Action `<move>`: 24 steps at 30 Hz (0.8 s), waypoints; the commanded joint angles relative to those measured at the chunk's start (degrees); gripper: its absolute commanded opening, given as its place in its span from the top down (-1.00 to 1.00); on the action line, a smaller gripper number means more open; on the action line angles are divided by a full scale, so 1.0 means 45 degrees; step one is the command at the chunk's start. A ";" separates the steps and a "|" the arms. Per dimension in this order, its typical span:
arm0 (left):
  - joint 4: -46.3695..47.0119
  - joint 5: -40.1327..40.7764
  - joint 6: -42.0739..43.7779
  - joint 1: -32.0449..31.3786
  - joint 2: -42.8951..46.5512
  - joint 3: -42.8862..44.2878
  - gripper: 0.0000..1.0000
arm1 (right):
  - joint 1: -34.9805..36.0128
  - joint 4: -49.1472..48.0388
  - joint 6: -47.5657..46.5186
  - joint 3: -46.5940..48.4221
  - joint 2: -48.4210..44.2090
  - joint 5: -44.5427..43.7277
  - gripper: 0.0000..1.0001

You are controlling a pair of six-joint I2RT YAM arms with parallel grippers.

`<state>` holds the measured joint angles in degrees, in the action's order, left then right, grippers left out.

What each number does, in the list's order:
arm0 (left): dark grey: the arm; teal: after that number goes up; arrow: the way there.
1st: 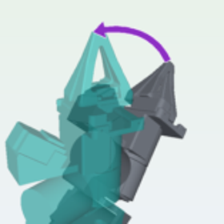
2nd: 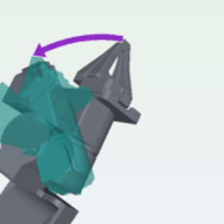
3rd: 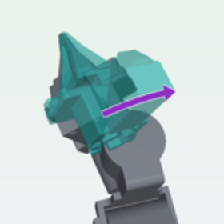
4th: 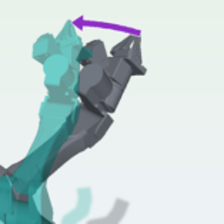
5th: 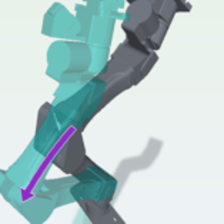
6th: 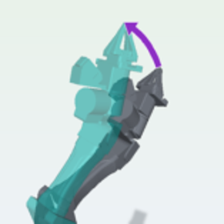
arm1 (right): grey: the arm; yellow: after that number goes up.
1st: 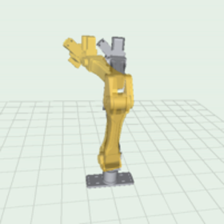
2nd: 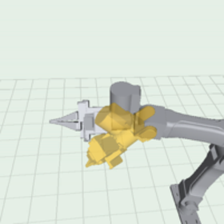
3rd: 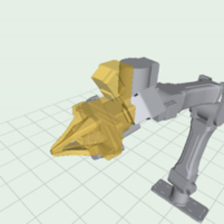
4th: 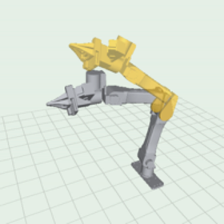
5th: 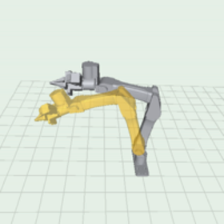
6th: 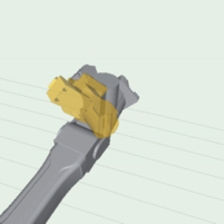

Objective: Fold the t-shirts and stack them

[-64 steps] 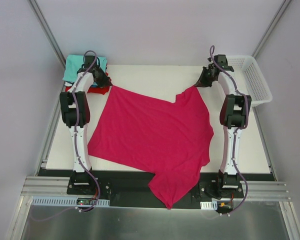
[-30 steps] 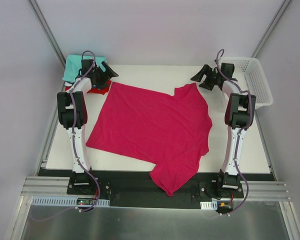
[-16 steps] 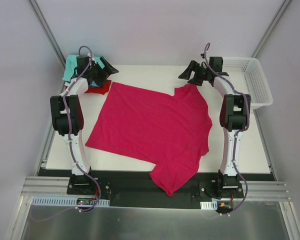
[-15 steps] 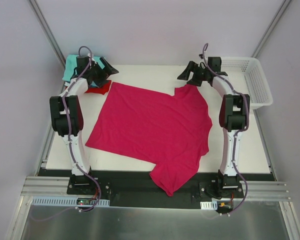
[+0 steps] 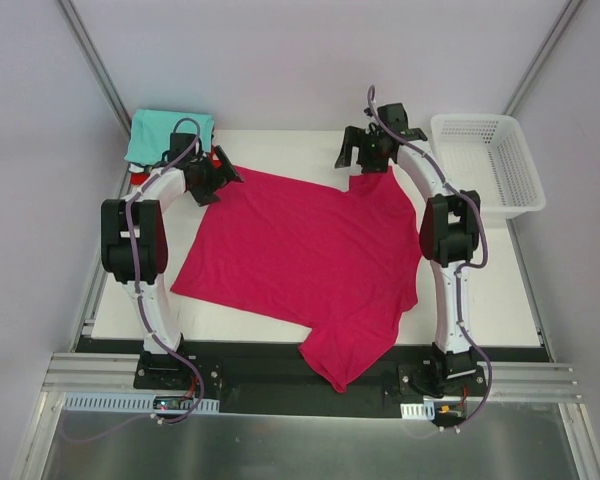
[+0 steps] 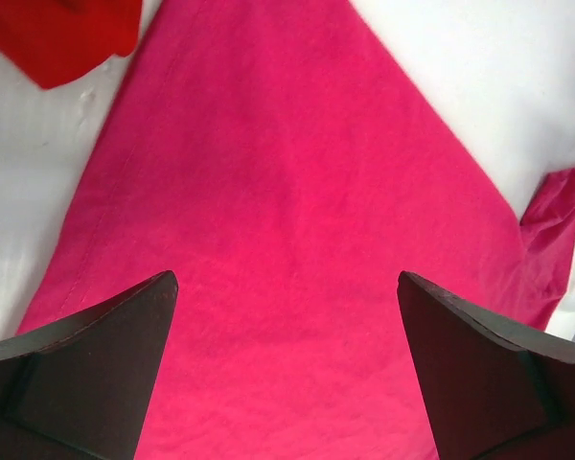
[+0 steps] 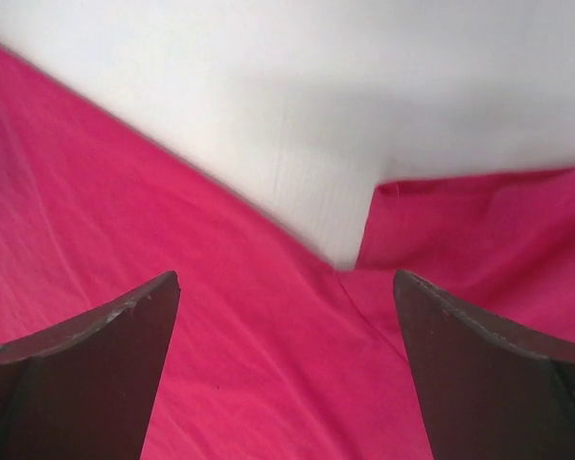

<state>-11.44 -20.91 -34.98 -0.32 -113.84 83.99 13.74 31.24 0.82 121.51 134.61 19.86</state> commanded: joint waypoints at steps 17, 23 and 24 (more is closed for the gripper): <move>-0.0973 0.0896 0.0684 -0.0398 0.2075 -0.0265 -0.98 | -0.0201 0.1260 -0.0613 0.1669 0.1415 -0.1678 -0.81; -0.1012 0.0896 0.0703 -0.0476 0.2271 -0.0323 -0.98 | -0.0201 0.1143 -0.0417 0.1786 0.1630 -0.1522 -0.57; -0.1051 0.0896 0.0703 -0.0457 0.2310 -0.0304 -0.98 | -0.0201 0.1162 -0.0378 0.1825 0.1631 -0.1503 -0.57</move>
<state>-15.44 -17.50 -33.19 -2.00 -107.22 82.85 12.67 35.51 -1.54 127.31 142.39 13.69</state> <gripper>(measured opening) 0.991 0.801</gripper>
